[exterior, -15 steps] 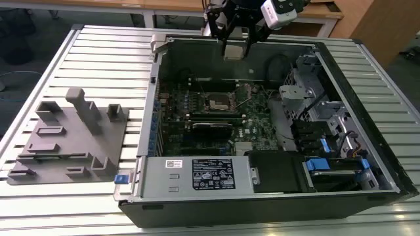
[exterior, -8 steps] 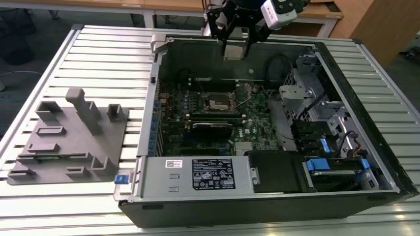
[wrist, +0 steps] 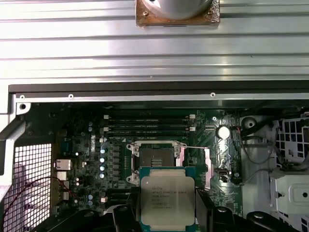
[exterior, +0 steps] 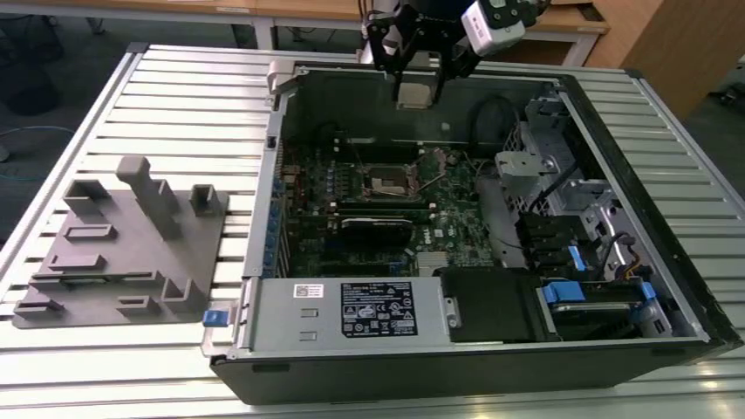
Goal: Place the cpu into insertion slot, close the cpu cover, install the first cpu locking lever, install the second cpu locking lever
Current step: 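Place the cpu into insertion slot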
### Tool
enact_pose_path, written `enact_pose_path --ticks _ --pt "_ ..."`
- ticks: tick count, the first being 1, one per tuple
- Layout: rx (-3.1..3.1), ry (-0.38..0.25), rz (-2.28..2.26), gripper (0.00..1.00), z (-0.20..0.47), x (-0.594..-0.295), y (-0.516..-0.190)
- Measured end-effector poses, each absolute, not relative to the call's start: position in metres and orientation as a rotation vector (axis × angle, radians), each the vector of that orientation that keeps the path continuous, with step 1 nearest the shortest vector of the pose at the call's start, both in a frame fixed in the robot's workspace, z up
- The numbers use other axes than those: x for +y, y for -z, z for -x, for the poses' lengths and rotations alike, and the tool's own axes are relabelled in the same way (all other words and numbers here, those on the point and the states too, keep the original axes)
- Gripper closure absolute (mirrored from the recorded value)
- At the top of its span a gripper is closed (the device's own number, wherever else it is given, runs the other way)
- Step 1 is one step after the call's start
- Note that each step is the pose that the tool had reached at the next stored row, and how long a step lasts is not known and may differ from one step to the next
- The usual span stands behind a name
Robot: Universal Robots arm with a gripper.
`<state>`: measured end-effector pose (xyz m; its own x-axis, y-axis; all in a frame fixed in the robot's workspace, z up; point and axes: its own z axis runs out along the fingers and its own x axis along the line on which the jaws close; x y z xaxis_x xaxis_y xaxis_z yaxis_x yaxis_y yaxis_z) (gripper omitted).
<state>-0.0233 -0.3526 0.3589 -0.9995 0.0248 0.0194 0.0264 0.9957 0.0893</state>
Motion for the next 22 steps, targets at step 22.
enact_pose_path --ticks 22 --pt "-3.120 0.139 0.040 0.46 0.025 -0.353 -0.343"
